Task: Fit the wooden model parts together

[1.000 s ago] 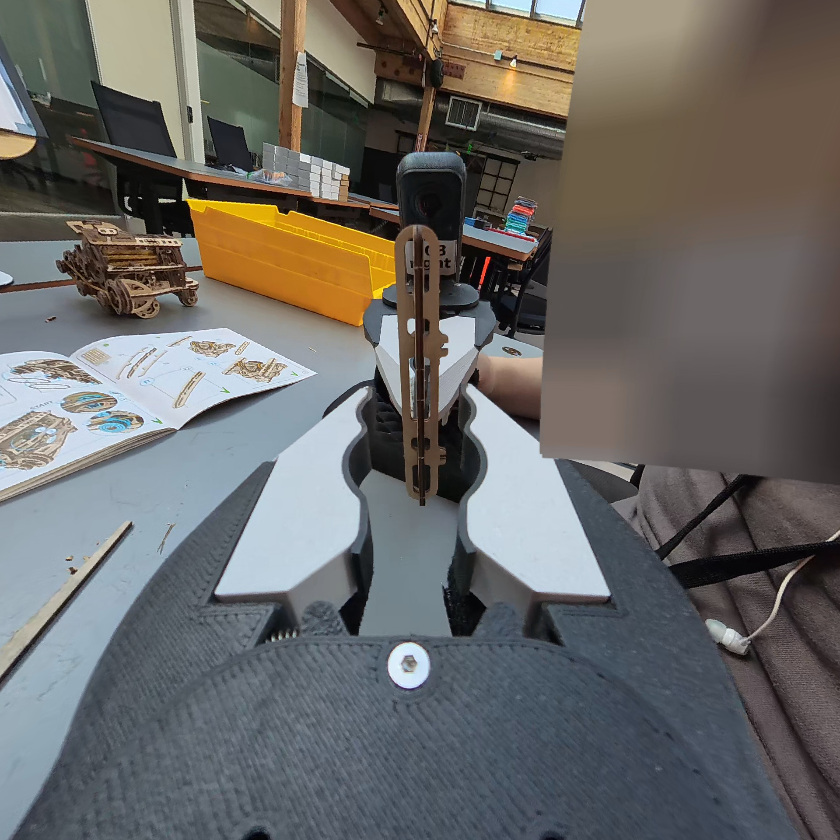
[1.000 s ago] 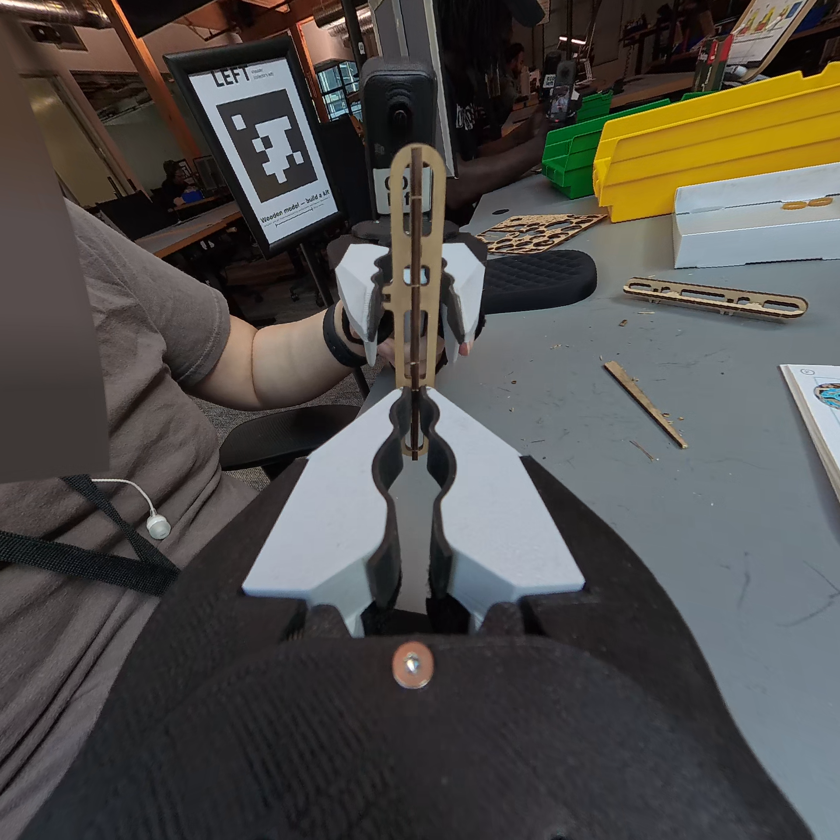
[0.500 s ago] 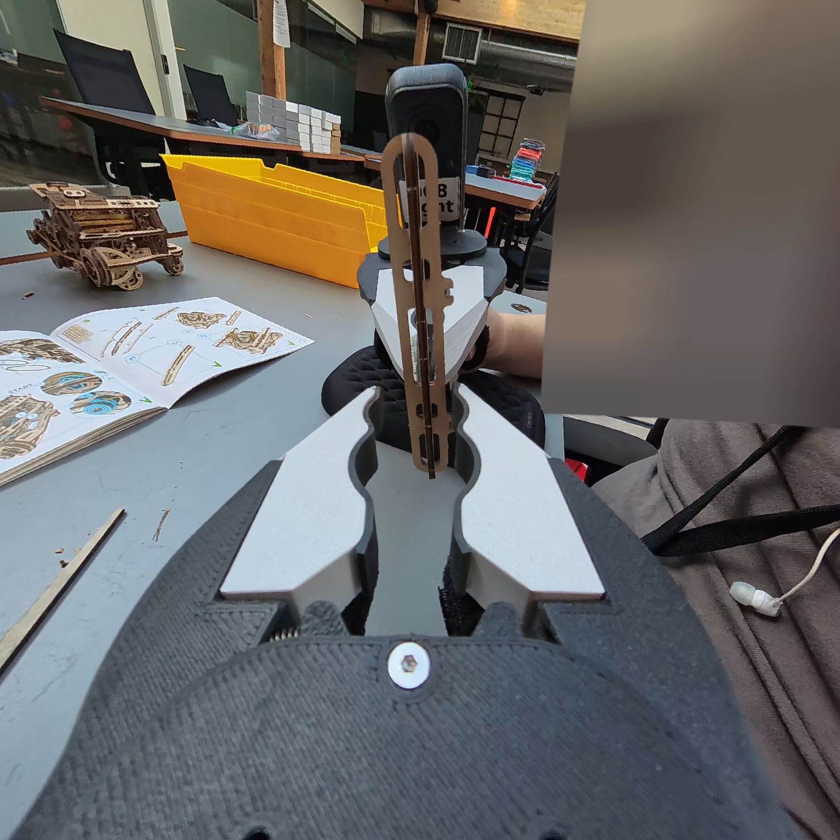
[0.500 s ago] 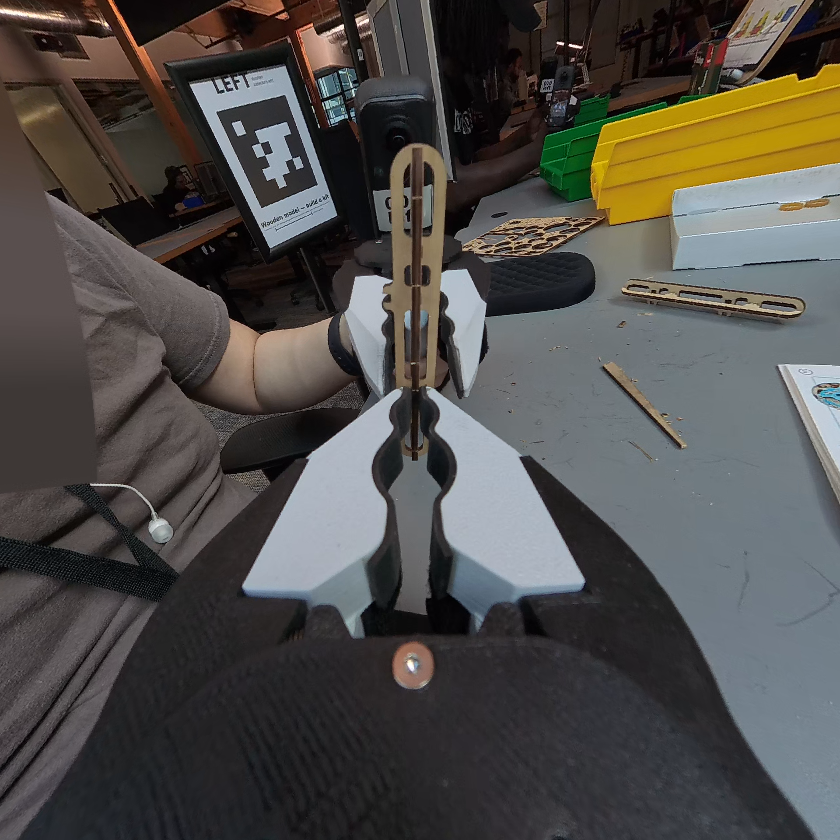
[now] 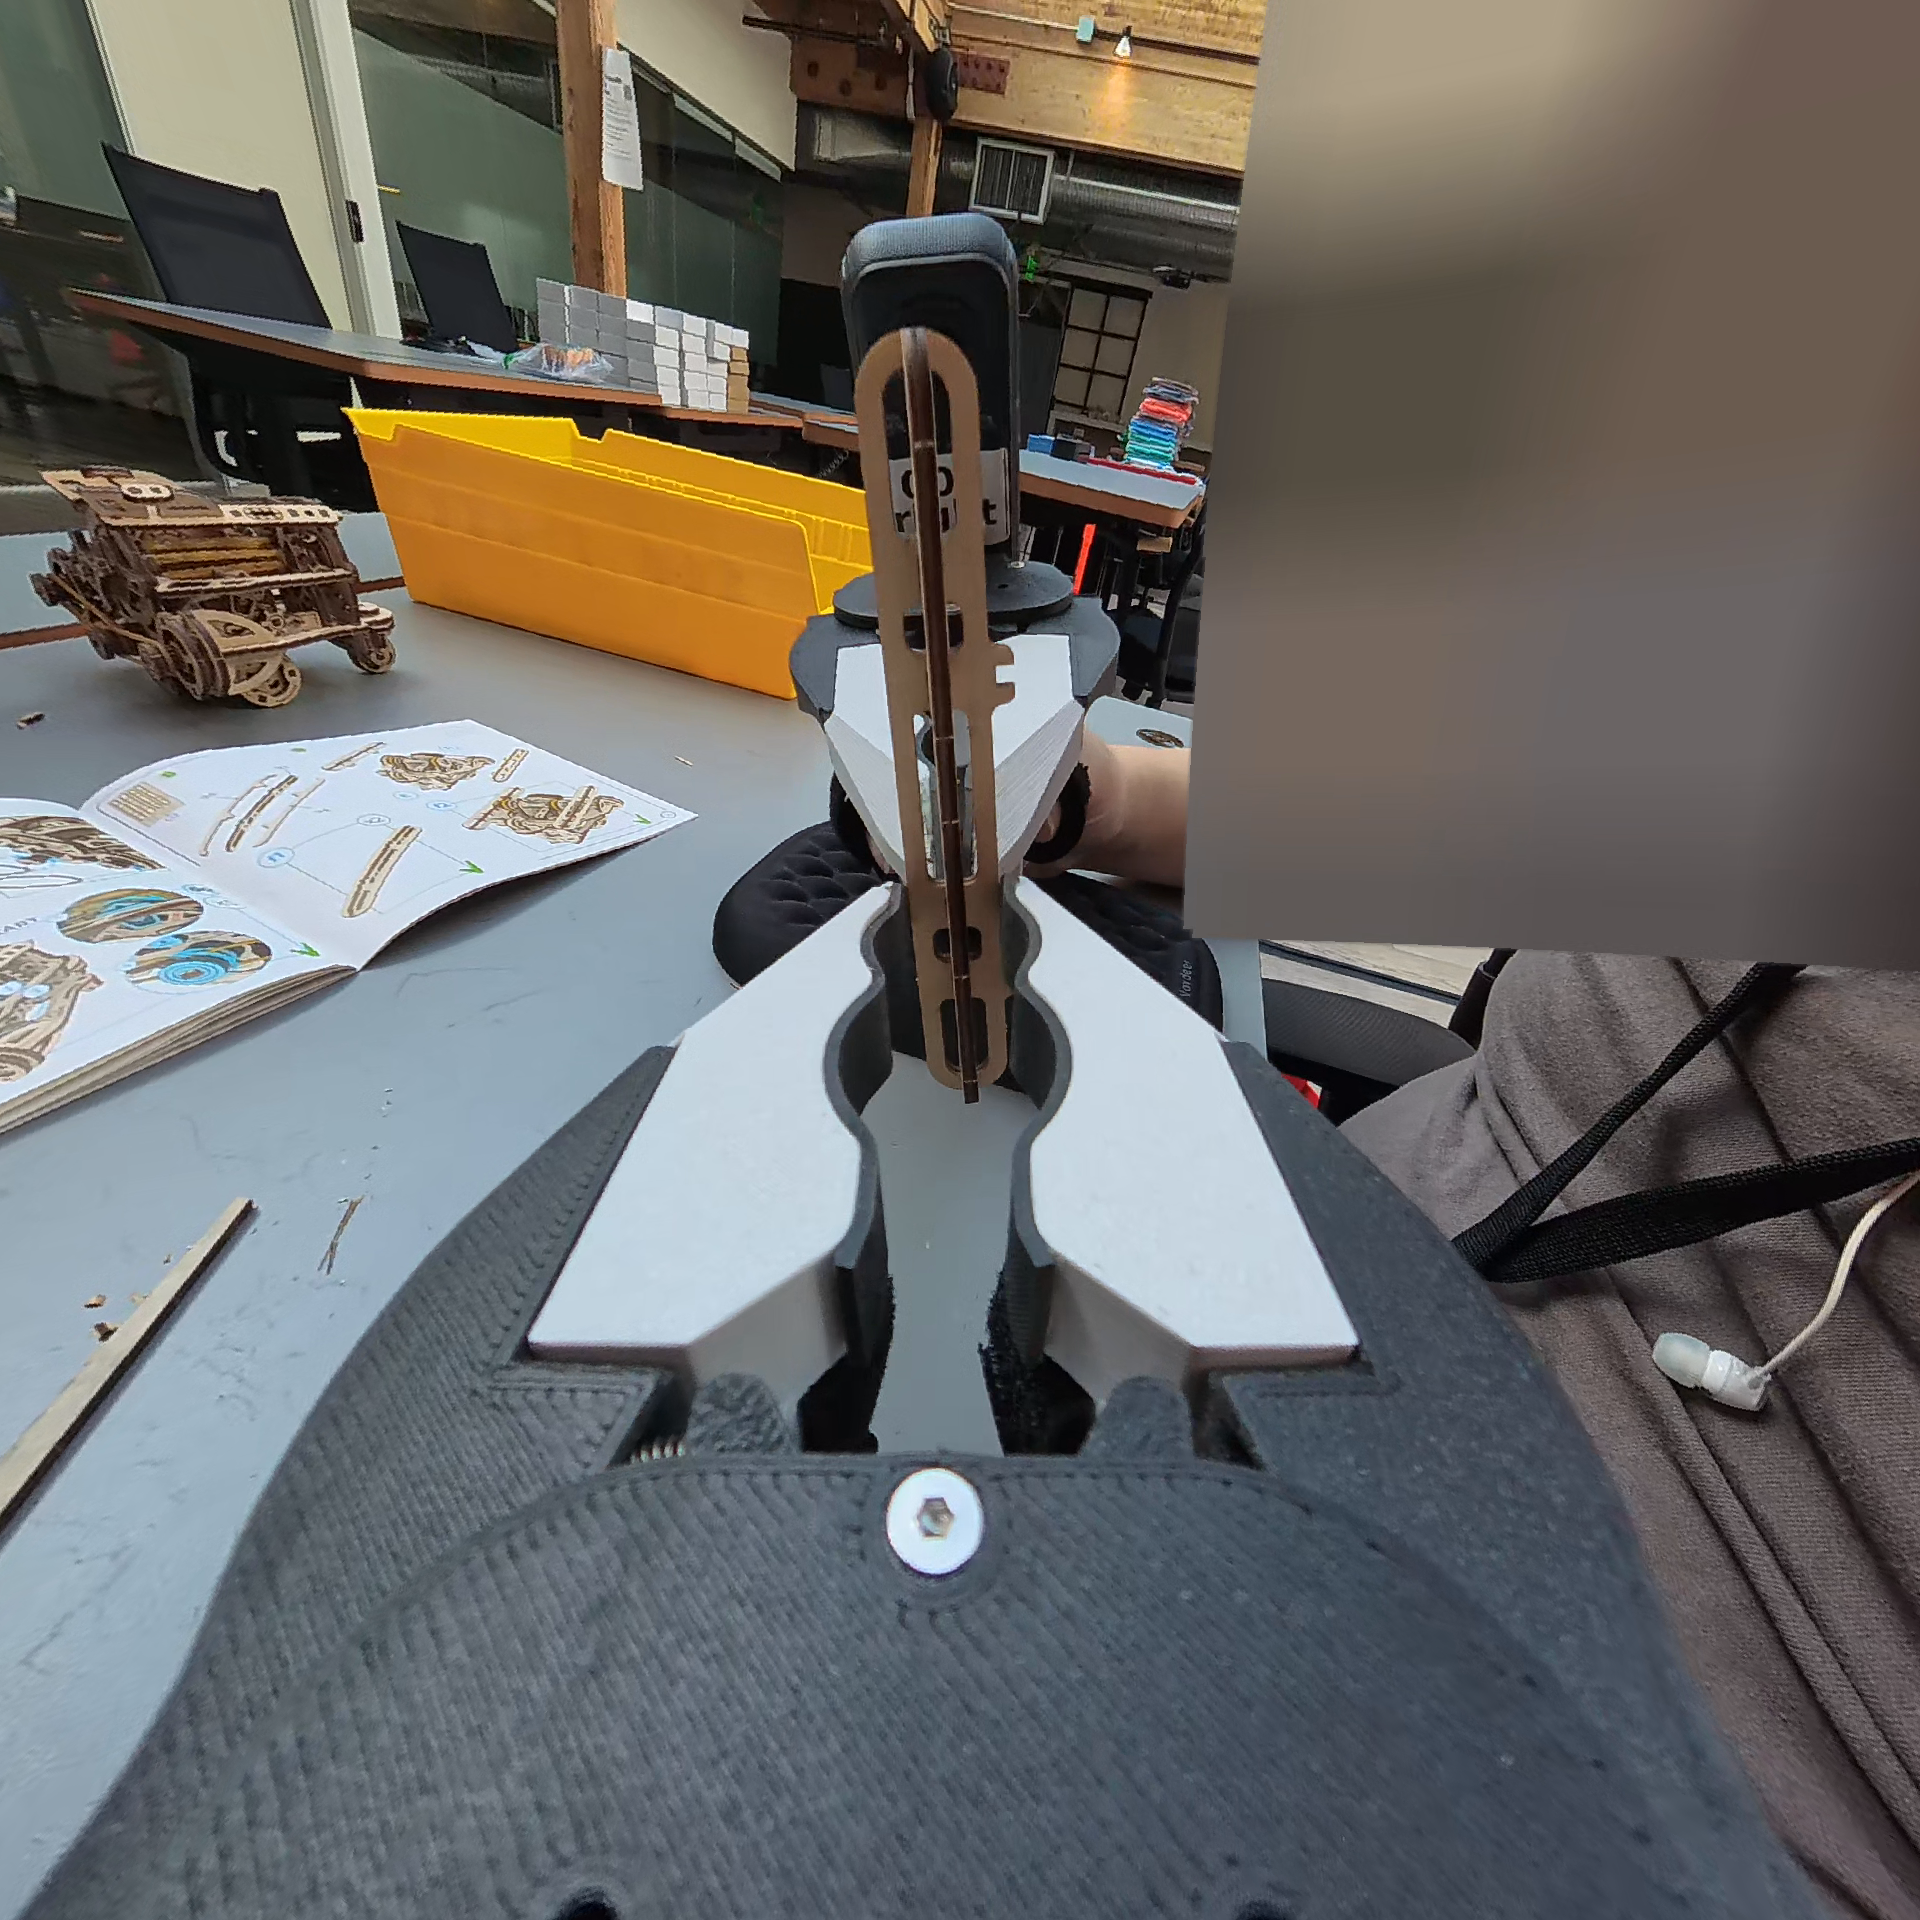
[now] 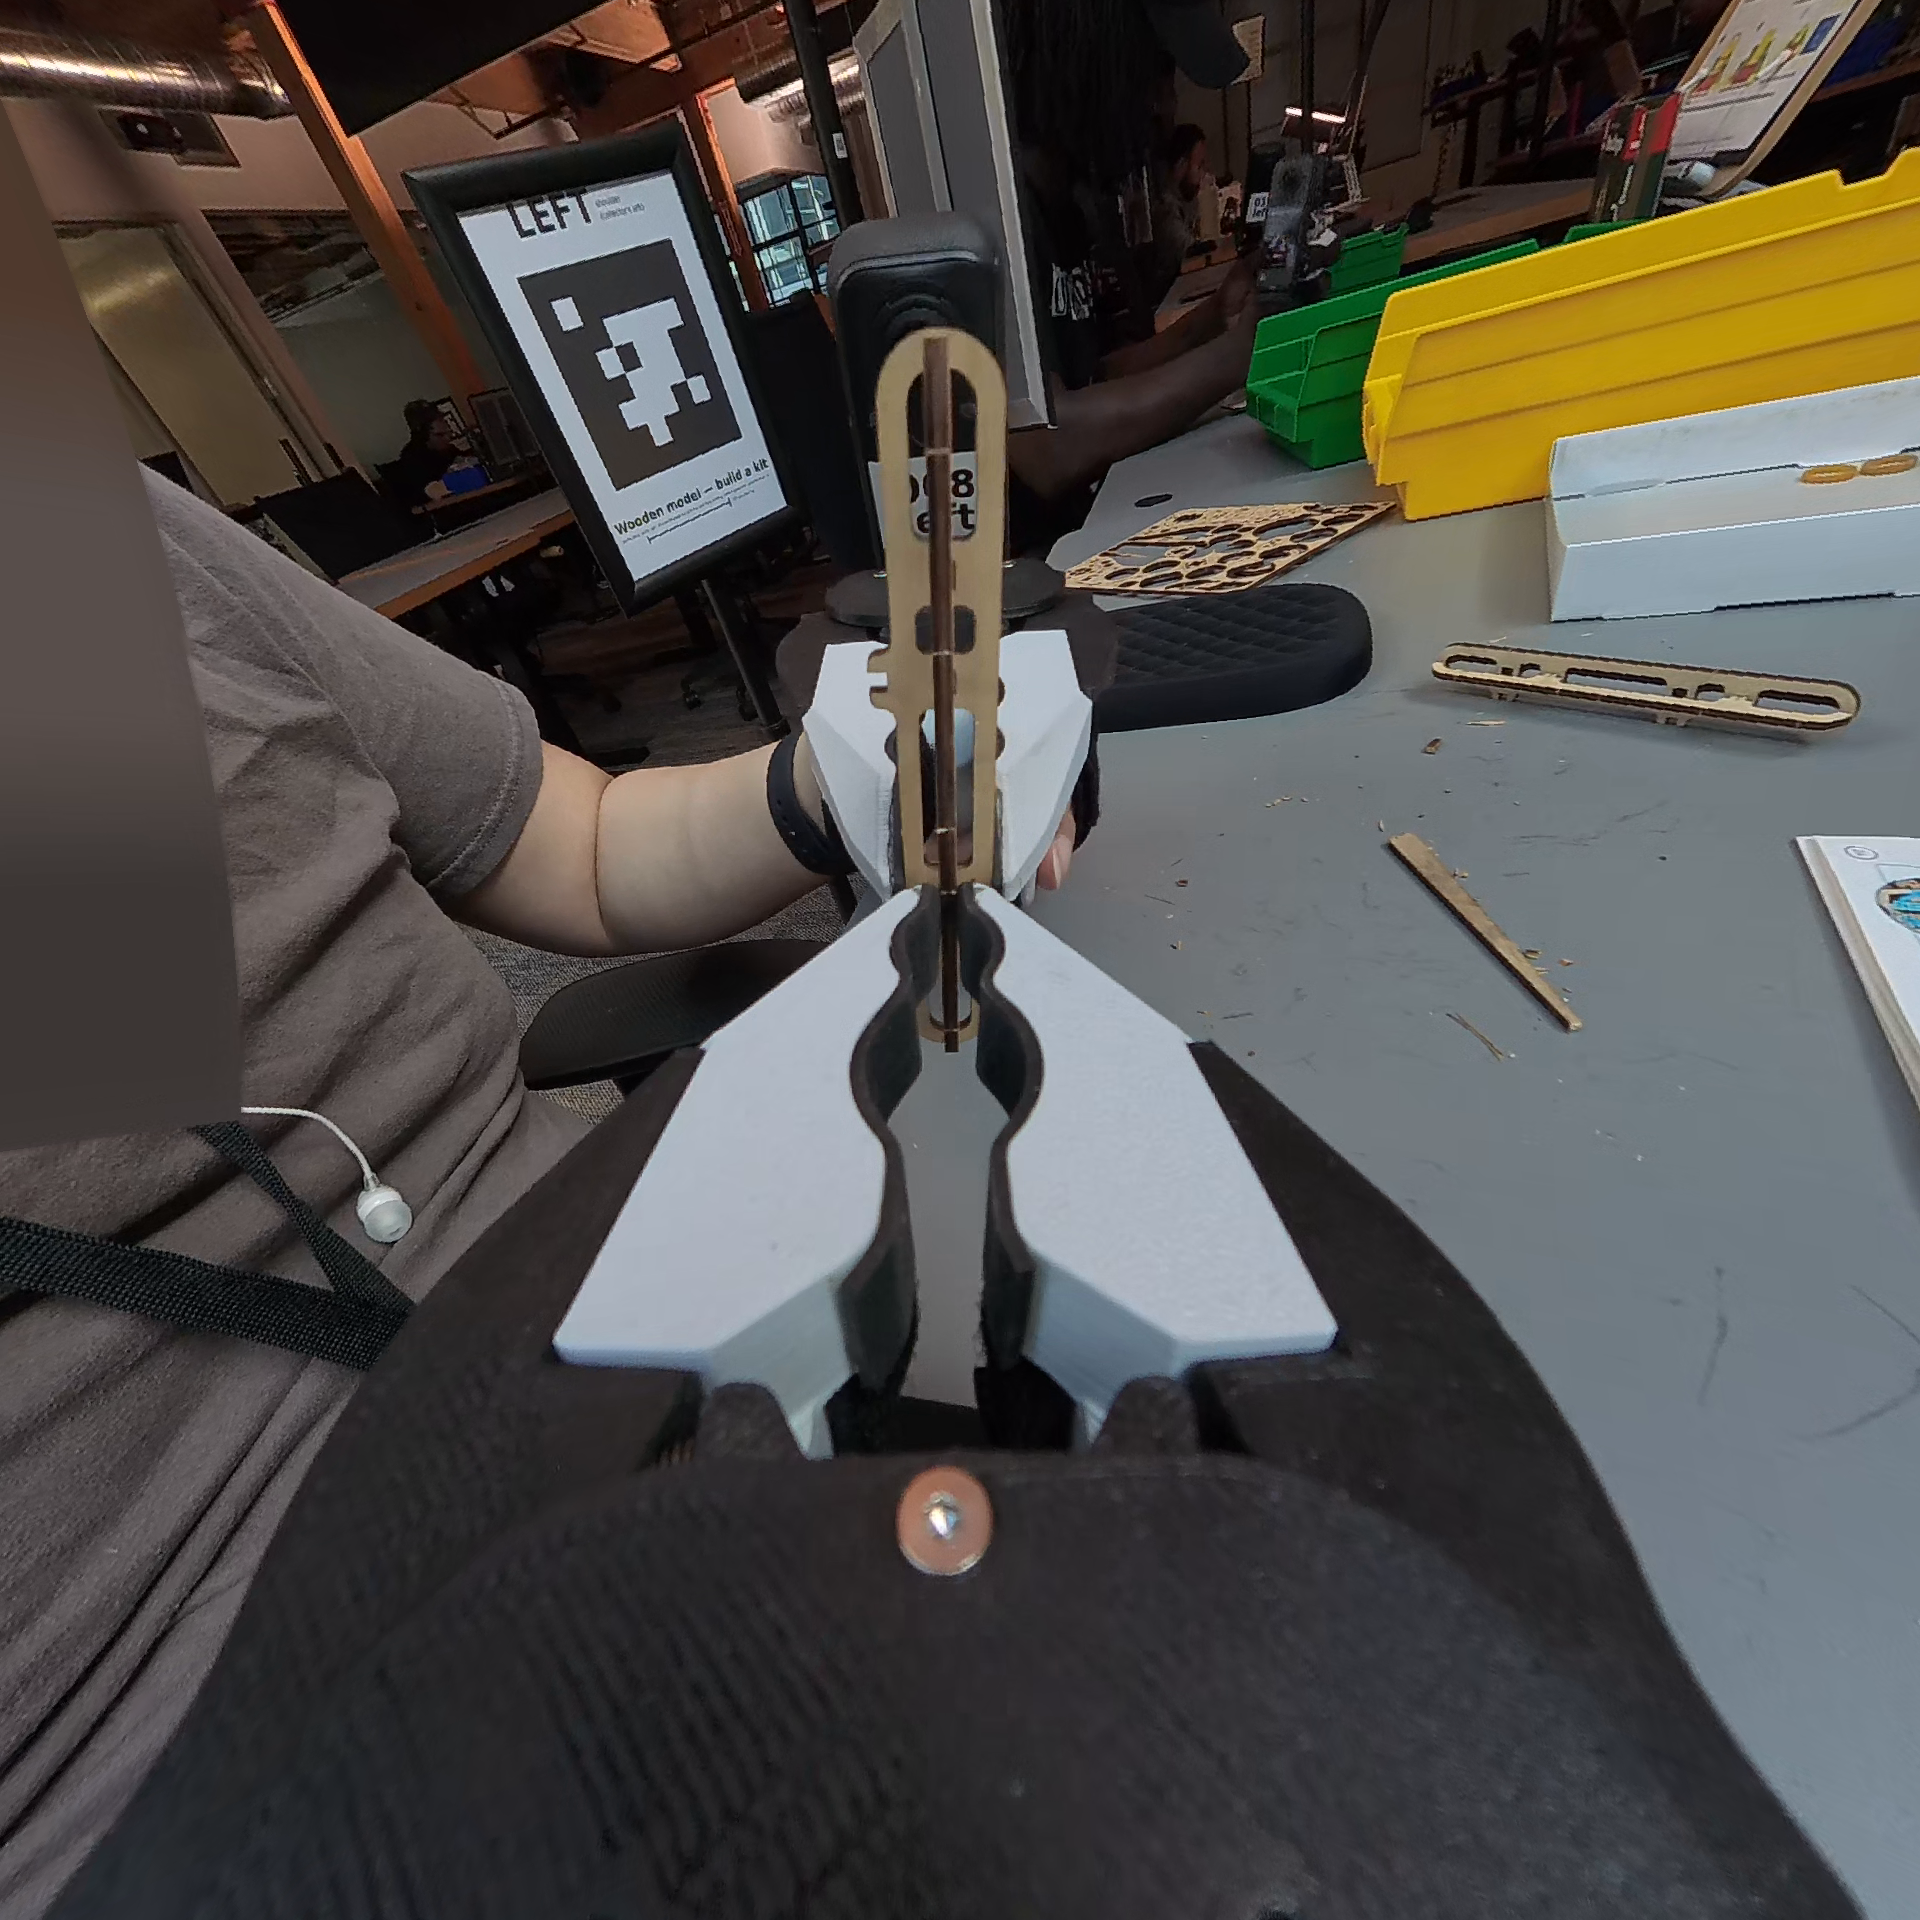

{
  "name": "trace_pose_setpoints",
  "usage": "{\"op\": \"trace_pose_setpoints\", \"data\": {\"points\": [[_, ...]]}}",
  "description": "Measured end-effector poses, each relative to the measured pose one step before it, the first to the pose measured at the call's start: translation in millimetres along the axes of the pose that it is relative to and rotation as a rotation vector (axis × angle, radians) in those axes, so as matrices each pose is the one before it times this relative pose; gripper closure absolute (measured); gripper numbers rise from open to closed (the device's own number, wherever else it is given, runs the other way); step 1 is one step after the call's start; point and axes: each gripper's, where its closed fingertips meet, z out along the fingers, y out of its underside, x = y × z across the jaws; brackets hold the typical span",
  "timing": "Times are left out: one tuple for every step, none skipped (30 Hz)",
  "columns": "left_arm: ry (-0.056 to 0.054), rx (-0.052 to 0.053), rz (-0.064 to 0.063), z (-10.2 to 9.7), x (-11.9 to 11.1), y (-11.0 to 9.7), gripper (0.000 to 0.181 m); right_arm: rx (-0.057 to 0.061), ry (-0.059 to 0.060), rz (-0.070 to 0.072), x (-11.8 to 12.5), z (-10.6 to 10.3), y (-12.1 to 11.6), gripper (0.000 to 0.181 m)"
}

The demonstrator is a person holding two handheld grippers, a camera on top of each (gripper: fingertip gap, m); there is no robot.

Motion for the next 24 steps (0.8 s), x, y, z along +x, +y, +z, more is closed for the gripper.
{"op": "trace_pose_setpoints", "data": {"points": [[-0.0008,0.0036,-0.0023,-0.04,-0.07,-0.41,0.167,0.0019,0.001,0.0007,0.2,-0.21,-0.26,0.181],[0.0,0.0068,-0.0035,-0.16,-0.09,-0.8,0.167,0.004,-0.0007,0.0003,-0.1,-0.27,-0.61,0.181],[-0.0019,0.0085,-0.0047,-0.49,-0.49,-1.19,0.168,0.0061,0.0006,0.0015,0.17,-0.59,-0.9,0.181],[-0.0026,0.0107,-0.0056,-0.95,-0.61,-1.62,0.167,0.0071,0.0027,0.0025,0.61,-0.66,-0.88,0.181],[-0.0009,0.0081,-0.0056,-0.9,-0.42,-1.18,0.168,0.0077,0.0018,0.0035,0.58,-0.68,-1.12,0.181],[0.001,0.0017,-0.0037,-0.62,0.05,-0.22,0.167,0.0067,0.0002,0.0036,0.38,-0.65,-1.01,0.18],[-0.0008,-0.0024,-0.0002,0.02,-0.06,0.44,0.167,0.0028,-0.0013,0.0021,0.11,-0.13,-0.38,0.18],[-0.0004,-0.0051,0.0033,0.28,0.28,1.04,0.167,-0.0029,-0.0001,0.0011,0.04,0.19,0.44,0.18],[-0.0007,-0.0044,0.0032,0.62,0.37,0.77,0.167,-0.0037,-0.0021,-0.0021,-0.48,0.45,0.45,0.18],[0.0005,0.0005,0.0016,0.48,0.51,0.05,0.168,-0.004,0.0013,-0.0037,-0.14,0.53,0.65,0.179],[0.0022,0.0022,-0.0003,0.44,0.4,-0.19,0.168,-0.0047,-0.0003,-0.0031,-0.45,0.46,0.55,0.179],[0.004,-0.0016,-0.0012,0.42,0.6,0.23,0.168,-0.003,-0.0009,-0.0022,-0.33,0.32,0.47,0.179],[-0.0001,-0.0026,-0.0005,0.29,-0.14,0.33,0.168,-0.0007,-0.0015,-0.0009,-0.31,0.11,0.12,0.179],[-0.0001,0.0,0.0003,0.13,-0.1,-0.01,0.167,0.0003,-0.0033,-0.0011,-0.65,-0.12,-0.07,0.181],[0.0022,0.0008,0.0002,0.06,0.3,-0.11,0.167,0.001,0.0021,-0.0052,-0.2,-0.13,-0.32,0.181],[0.0011,-0.0002,-0.0005,0.01,0.09,0.01,0.167,0.0007,0.0029,-0.0076,-0.39,-0.09,-0.06,0.181],[0.0005,-0.0011,-0.0013,-0.05,0.07,0.14,0.167,-0.001,0.0026,-0.0019,0.17,0.16,0.3,0.181],[-0.0009,-0.0014,-0.0019,-0.07,-0.11,0.28,0.167,-0.0038,-0.0021,0.0032,-0.13,0.02,0.41,0.181],[-0.0025,-0.0012,-0.0012,-0.18,-0.3,0.16,0.167,-0.003,0.0018,0.0029,0.37,0.2,0.3,0.181],[0.0016,-0.0006,0.0012,-0.16,0.53,0.06,0.167,-0.0005,-0.0023,0.0036,0.02,0.03,0.23,0.181],[0.0032,-0.0011,0.0014,-0.71,0.68,0.22,0.166,0.0008,-0.0068,0.0038,-0.82,-0.06,-0.09,0.181],[-0.0033,-0.0021,0.0001,-1.32,-0.69,0.14,0.166,0.0006,0.0027,0.0019,0.51,-0.22,0.08,0.181],[-0.0068,0.0033,0.0018,-2.15,-1.17,-0.59,0.166,0.0031,0.0017,0.0004,0.26,-0.32,-0.4,0.181],[-0.0067,0.0114,0.0023,-2.82,-1.27,-1.76,0.166,0.0045,-0.0029,0.0016,-0.23,-0.41,-0.64,0.181]]}}
